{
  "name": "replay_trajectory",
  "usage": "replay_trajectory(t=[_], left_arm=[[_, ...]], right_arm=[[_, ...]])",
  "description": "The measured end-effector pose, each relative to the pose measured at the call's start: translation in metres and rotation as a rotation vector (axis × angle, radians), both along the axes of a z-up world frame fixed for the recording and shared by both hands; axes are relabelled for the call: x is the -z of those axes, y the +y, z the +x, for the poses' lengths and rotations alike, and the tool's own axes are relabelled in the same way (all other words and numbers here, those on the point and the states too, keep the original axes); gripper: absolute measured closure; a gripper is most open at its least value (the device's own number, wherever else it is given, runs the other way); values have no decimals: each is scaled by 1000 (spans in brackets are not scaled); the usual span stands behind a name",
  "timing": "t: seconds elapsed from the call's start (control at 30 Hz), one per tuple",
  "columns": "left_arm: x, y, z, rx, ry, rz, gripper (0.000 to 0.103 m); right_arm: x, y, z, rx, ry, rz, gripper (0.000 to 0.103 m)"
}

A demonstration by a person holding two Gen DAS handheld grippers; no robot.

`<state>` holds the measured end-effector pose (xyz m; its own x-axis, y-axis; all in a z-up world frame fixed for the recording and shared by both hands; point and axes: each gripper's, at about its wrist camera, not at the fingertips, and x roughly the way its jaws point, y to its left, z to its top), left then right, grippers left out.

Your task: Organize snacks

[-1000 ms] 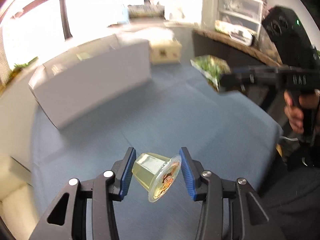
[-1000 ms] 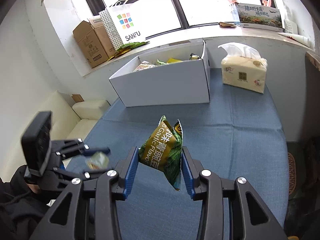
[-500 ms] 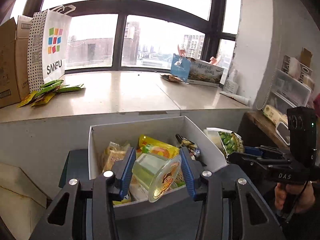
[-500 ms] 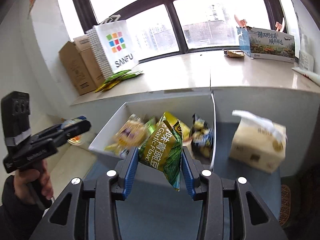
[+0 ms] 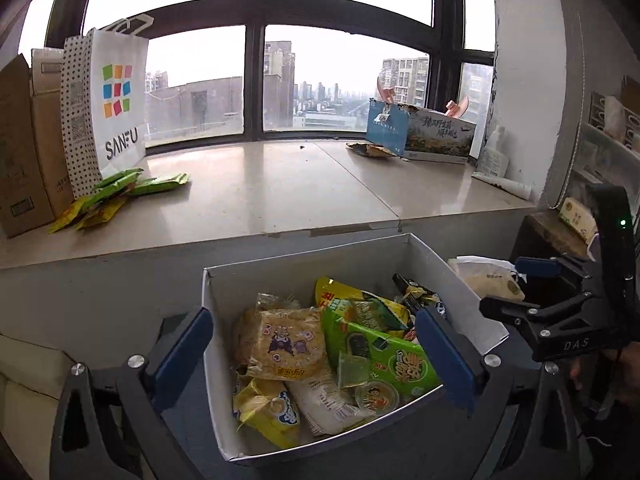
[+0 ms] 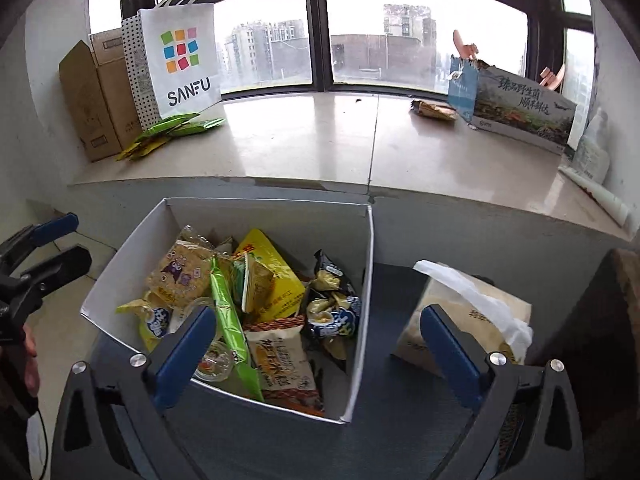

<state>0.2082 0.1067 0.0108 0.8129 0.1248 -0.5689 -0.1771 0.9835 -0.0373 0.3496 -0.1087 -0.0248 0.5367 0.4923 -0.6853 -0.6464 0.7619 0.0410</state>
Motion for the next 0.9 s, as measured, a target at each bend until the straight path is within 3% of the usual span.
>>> replay_trajectory(t=[0.13, 0.23, 0.3, 0.43, 0.6, 0.9], left_arm=[[-18, -20, -25, -25, -65, 71, 0], [-28, -28, -48, -5, -110, 7, 0], [-33, -31, -63, -35, -113, -31, 0], [-40, -42, -104, -78, -168, -5, 0], [-39, -67, -140, 3, -92, 54, 0], [-30, -103, -215, 110, -75, -28, 0]], right_arm=[[-18, -16, -18, 33, -103, 26, 0], [-35, -27, -43, 69, -225, 52, 0], [-41, -32, -59, 88, -258, 63, 0], [-45, -50, -94, 177, -316, 68, 0], [-53, -78, -141, 43, -204, 180, 0], [-42, -115, -225, 0, -156, 203, 0]])
